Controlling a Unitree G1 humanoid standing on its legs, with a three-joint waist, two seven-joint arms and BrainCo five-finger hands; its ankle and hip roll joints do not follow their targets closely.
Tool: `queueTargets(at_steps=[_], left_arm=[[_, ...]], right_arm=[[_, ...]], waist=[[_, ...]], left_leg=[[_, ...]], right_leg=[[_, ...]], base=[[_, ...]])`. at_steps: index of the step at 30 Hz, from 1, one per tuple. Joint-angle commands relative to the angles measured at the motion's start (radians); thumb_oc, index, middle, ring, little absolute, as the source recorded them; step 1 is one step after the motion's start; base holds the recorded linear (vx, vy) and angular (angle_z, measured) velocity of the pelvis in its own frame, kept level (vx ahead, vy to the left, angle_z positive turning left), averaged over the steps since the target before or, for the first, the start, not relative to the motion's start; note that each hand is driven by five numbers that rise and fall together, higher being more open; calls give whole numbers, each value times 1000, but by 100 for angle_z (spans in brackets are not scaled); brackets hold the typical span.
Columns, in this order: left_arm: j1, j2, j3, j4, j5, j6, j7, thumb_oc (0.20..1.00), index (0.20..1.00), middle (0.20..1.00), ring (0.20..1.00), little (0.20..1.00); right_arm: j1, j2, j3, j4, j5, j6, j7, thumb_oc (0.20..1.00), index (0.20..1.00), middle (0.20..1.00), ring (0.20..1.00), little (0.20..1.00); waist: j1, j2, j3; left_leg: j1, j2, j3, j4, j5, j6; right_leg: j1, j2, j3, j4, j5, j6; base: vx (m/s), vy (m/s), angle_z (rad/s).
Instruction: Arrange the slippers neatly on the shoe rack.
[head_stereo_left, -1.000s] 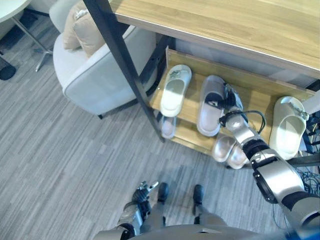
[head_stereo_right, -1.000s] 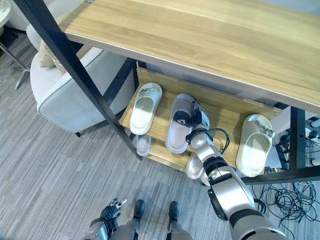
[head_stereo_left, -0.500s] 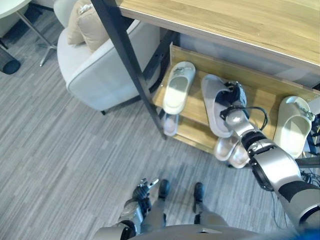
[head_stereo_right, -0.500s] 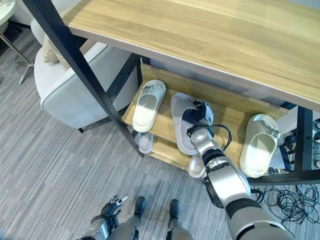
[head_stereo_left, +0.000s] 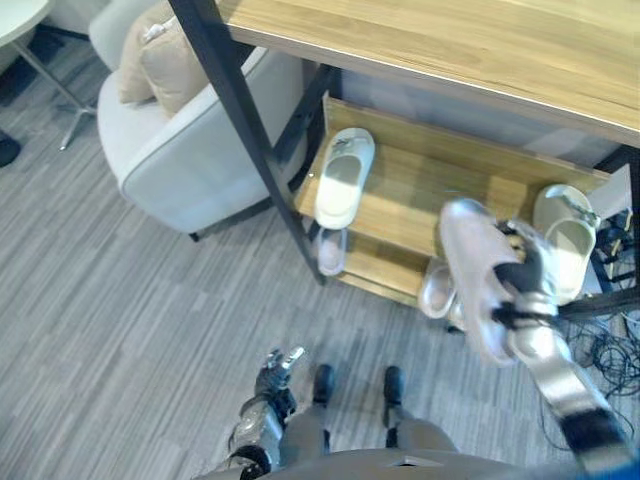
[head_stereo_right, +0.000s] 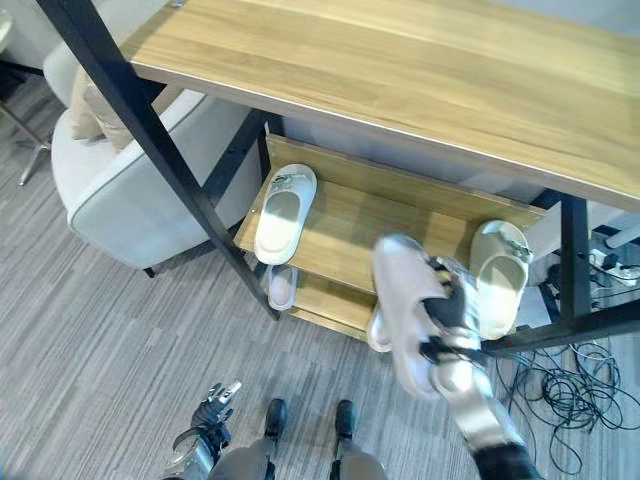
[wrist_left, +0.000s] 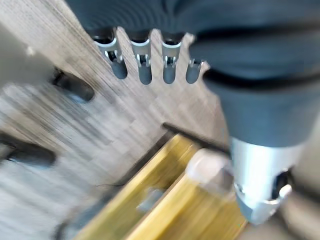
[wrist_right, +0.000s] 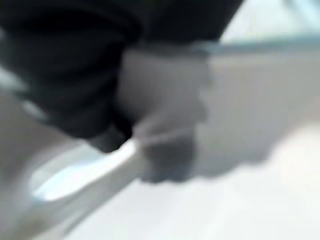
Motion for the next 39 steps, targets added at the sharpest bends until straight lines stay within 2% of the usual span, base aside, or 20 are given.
queueTargets(at_steps=[1, 5, 7, 10, 12, 16, 18, 21, 22, 24, 25, 26, 27, 31, 33, 34, 35, 36, 37, 39], left_arm=[[3, -22, 17, 9, -60, -14, 23, 1000, 1000, 1000, 1000, 1000], [61, -41, 63, -72, -121, -28, 38, 1000, 1000, 1000, 1000, 1000], [69, -61, 163, -89, -265, -31, -23, 1000, 1000, 1000, 1000, 1000], [71, -56, 233, -76, -351, -23, -79, 1000, 1000, 1000, 1000, 1000], [47, -41, 285, -60, -404, -25, -108, 1000, 1000, 1000, 1000, 1000], [-25, -9, 358, -53, -484, -59, -134, 1000, 1000, 1000, 1000, 1000], [-42, 9, 362, -46, -485, -64, -143, 1000, 1000, 1000, 1000, 1000], [-85, 55, 325, -17, -459, -71, -160, 1000, 1000, 1000, 1000, 1000], [-128, 82, 297, -11, -432, -66, -168, 1000, 1000, 1000, 1000, 1000], [-177, 127, 266, -17, -393, -51, -185, 1000, 1000, 1000, 1000, 1000], [-231, 183, 232, -11, -361, -20, -219, 1000, 1000, 1000, 1000, 1000], [-260, 213, 208, 0, -339, 7, -245, 1000, 1000, 1000, 1000, 1000], [-308, 290, 148, 10, -287, 55, -290, 1000, 1000, 1000, 1000, 1000], [-445, 448, 35, 34, -189, 116, -303, 1000, 1000, 1000, 1000, 1000], [-465, 466, 23, 27, -179, 124, -302, 1000, 1000, 1000, 1000, 1000], [-518, 509, 1, 7, -183, 130, -295, 1000, 1000, 1000, 1000, 1000], [-518, 508, 0, 8, -183, 131, -295, 1000, 1000, 1000, 1000, 1000], [-544, 520, 0, -5, -200, 134, -293, 1000, 1000, 1000, 1000, 1000], [-588, 534, 5, -32, -233, 131, -284, 1000, 1000, 1000, 1000, 1000], [-618, 533, 11, -37, -253, 126, -274, 1000, 1000, 1000, 1000, 1000]], right_arm=[[74, -24, -19, -98, 6, -59, 33, 200, 200, 200, 200, 200], [140, -1, 56, 17, 43, -150, 15, 200, 200, 200, 200, 200], [167, 29, 83, 48, 71, -190, 10, 200, 200, 200, 200, 200], [190, 55, 111, 77, 84, -227, 1, 200, 200, 200, 200, 200], [179, 94, 146, 140, 86, -260, -40, 200, 200, 200, 200, 200], [130, 130, 219, 196, 104, -311, -63, 200, 200, 200, 200, 200], [109, 126, 244, 214, 88, -323, -74, 200, 200, 200, 200, 200], [53, 136, 294, 261, 69, -324, -98, 200, 200, 200, 200, 200], [42, 133, 303, 272, 63, -314, -117, 200, 200, 200, 200, 200], [36, 140, 303, 276, 66, -300, -134, 200, 200, 200, 200, 200], [23, 127, 312, 275, 51, -295, -155, 200, 200, 200, 200, 200], [16, 118, 317, 289, 51, -301, -163, 200, 200, 200, 200, 200], [-5, 90, 327, 286, 67, -316, -151, 200, 200, 200, 200, 200], [-114, 24, 335, 316, 119, -308, -121, 200, 200, 200, 200, 200], [-134, 12, 324, 306, 136, -304, -114, 200, 200, 200, 200, 200], [-177, -17, 308, 272, 177, -279, -84, 200, 200, 200, 200, 200], [-176, -18, 308, 270, 179, -277, -82, 200, 200, 200, 200, 200], [-197, -28, 308, 255, 196, -262, -68, 200, 200, 200, 200, 200], [-258, -53, 311, 232, 216, -229, -41, 200, 200, 200, 200, 200], [-298, -64, 321, 229, 219, -210, -33, 200, 200, 200, 200, 200]], waist=[[10, 7, -42], [7, 10, -59], [11, 8, -61], [12, 7, -59], [17, 6, -31], [35, -16, 67], [33, -18, 71], [25, -19, 48], [12, -18, 13], [-24, -13, -25], [-44, -6, -47], [-49, 0, -48], [-57, 0, -53], [-62, -15, -101], [-62, -18, -115], [-64, -22, -124], [-66, -22, -135], [-64, -22, -138], [-64, -26, -144], [-68, -23, -148]], left_leg=[[43, 12, 64, 8, -31, 37], [62, 17, 68, 8, -41, 36], [79, 21, 68, 8, -56, 33], [91, 30, 72, 8, -58, 27], [109, 53, 82, 17, -54, 17], [-42, 59, 77, 248, -133, 8], [-103, 57, 65, 302, -148, 6], [-264, 52, 40, 377, -140, -3], [-357, 56, 47, 408, -131, -17], [-429, 130, 151, 434, -116, -18], [-496, 178, 241, 474, -114, -7], [-535, 181, 255, 505, -108, -4], [-617, 191, 265, 566, -122, -4], [-836, 187, 249, 711, -152, 15], [-889, 183, 238, 740, -161, 14], [-972, 176, 227, 796, -183, 17], [-977, 174, 227, 812, -212, 14], [-1024, 176, 222, 829, -196, 19], [-1076, 173, 221, 891, -247, 16], [-1124, 176, 219, 929, -260, 19]], right_leg=[[89, -52, 16, 3, -57, 23], [102, -47, 18, 3, -61, 17], [119, -42, 19, 3, -73, 12], [124, -34, 23, 11, -78, 3], [102, -22, 33, 83, -113, -10], [4, 0, 37, 247, -168, -37], [-51, 9, 27, 303, -188, -38], [-197, 17, -17, 407, -224, -45], [-266, 1, -65, 445, -261, -51], [-337, -17, -132, 491, -289, -62], [-434, -27, -165, 570, -307, -75], [-478, -39, -167, 620, -305, -82], [-570, -45, -168, 709, -329, -89], [-770, -48, -152, 828, -352, -95], [-821, -51, -145, 854, -356, -94], [-900, -66, -143, 909, -365, -91], [-903, -70, -143, 922, -390, -87], [-948, -76, -142, 939, -376, -88], [-994, -94, -137, 989, -414, -74], [-1035, -102, -136, 1022, -425, -74]], base=[[10, -57, -9], [12, -64, -6], [45, -52, -1], [19, -48, 1], [-48, -67, 0], [-229, -116, -3], [-220, -95, -2], [-228, -119, 15], [-250, -215, 41], [-206, -173, 123], [-208, -64, 167], [-264, -11, 127], [-179, 41, 50], [-85, 39, 6], [-38, 20, 0], [47, 25, 8], [-22, 42, 6], [84, 49, 14], [14, 48, 12], [55, 53, 7]])
